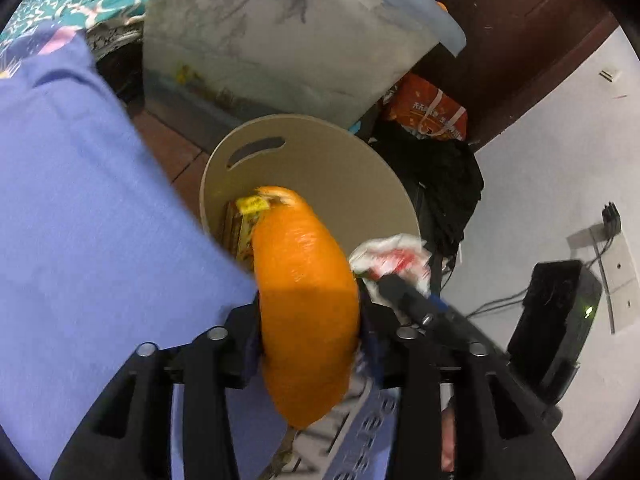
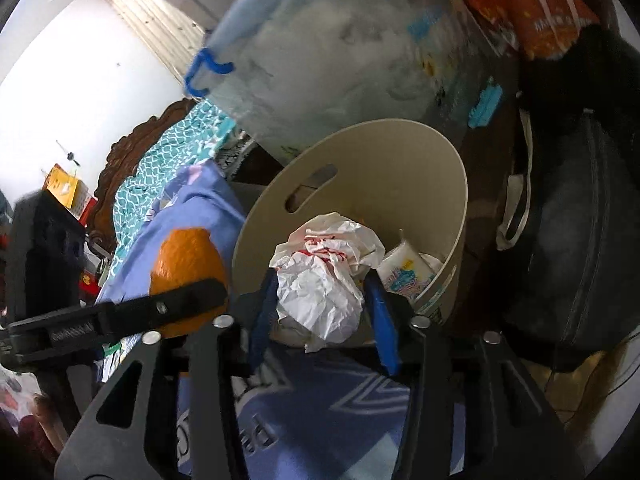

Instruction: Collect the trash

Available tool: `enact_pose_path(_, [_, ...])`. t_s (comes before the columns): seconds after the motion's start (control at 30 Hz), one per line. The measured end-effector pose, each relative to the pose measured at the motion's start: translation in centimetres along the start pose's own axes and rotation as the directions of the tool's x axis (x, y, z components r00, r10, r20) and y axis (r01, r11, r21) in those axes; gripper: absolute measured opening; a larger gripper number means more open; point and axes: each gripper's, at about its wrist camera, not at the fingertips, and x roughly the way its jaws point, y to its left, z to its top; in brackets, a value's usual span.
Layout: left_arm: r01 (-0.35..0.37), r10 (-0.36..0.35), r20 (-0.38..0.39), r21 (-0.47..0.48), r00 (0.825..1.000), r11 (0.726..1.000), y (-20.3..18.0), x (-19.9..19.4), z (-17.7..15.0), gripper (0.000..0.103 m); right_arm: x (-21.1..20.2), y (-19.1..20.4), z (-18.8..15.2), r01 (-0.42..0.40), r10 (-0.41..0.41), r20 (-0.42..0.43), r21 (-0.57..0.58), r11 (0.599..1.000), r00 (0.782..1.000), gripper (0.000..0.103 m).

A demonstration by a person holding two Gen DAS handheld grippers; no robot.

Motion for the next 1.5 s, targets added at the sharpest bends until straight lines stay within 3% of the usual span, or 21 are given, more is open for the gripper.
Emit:
enact_pose_path(0.03, [0.009,-0.009,-0.005,-0.015,1.0,1.0,0.1,0.1,0.5,0.068,0.1,-0.2,0.1,-0.005,0.005,0.004,0.006,1.0,1.0,0.061])
enact_pose_path(0.07, [0.017,-0.017,0.006,-0.031,1.0,0.999,0.2,-0.2,0.8,0.073,0.1,-0.3,0.3,0.0,0.0,0.01,0.008,1.0,1.0,0.068])
enact_pose_path(0.23, [0.026,-0.024,0.054,-0.044,0.998,0.999,0.3,-2.6,0.7,0.075,-1.3,-0.1,0.5,0.016,-0.016,0.072,0.01,1.0,0.997,0.068])
enact_pose_path(0.33, [0.042,-0.034,0.121,-0.064,0.992,0.997,1.2,-6.6,-0.9,0.075,-2.7,0.1,-0.1,0.008,-0.01,0.11,0.025,1.0,0.994,0.068])
enact_pose_path(0.43, [0.007,0.003,0.179,-0.06,0.984,0.998,1.6,-10.5,-2.9,0.075,-3.7,0.7,-0.9,-0.025,0.021,0.12,0.032,0.999,0.993,0.063])
enact_pose_path(0.6, [-0.097,0.1,0.236,-0.026,0.967,0.995,1.7,-16.5,-8.8,0.075,-5.0,3.6,-3.2,-0.11,0.111,0.088,-0.014,0.994,0.99,0.055])
enact_pose_path(0.83, [-0.233,0.253,0.282,-0.105,0.925,0.967,5.0,-22.8,-19.3,0.075,-2.8,10.5,-9.1,-0.227,0.213,-0.113,-0.131,0.965,0.971,0.046])
enact_pose_path(1.07, [-0.269,0.383,0.346,-0.333,0.857,0.904,11.3,-31.2,-29.0,0.075,0.2,19.6,-16.4,-0.361,0.255,-0.356,-0.275,0.891,0.899,0.045])
enact_pose_path(1.17, [-0.304,0.487,0.369,-0.454,0.791,0.838,14.2,-34.6,-31.7,0.075,0.8,23.2,-19.6,-0.395,0.238,-0.418,-0.345,0.851,0.877,0.048])
enact_pose_path(1.2, [-0.339,0.55,0.352,-0.508,0.757,0.792,15.5,-35.7,-32.5,0.076,0.8,24.4,-20.6,-0.4,0.229,-0.422,-0.378,0.835,0.877,0.05])
enact_pose_path(1.27, [-0.374,0.611,0.313,-0.566,0.727,0.735,17.5,-36.5,-33.4,0.082,0.6,26.7,-22.4,-0.416,0.215,-0.437,-0.44,0.796,0.873,0.076])
enact_pose_path(1.33, [-0.374,0.628,0.292,-0.598,0.722,0.709,19.2,-36.8,-34.0,0.084,0.2,29.1,-24.3,-0.422,0.198,-0.434,-0.517,0.745,0.879,0.085])
enact_pose_path(1.5, [-0.363,0.613,0.244,-0.623,0.752,0.693,22.2,-35.5,-34.0,0.087,0.5,32.8,-27.9,-0.398,0.116,-0.423,-0.676,0.62,0.899,0.089])
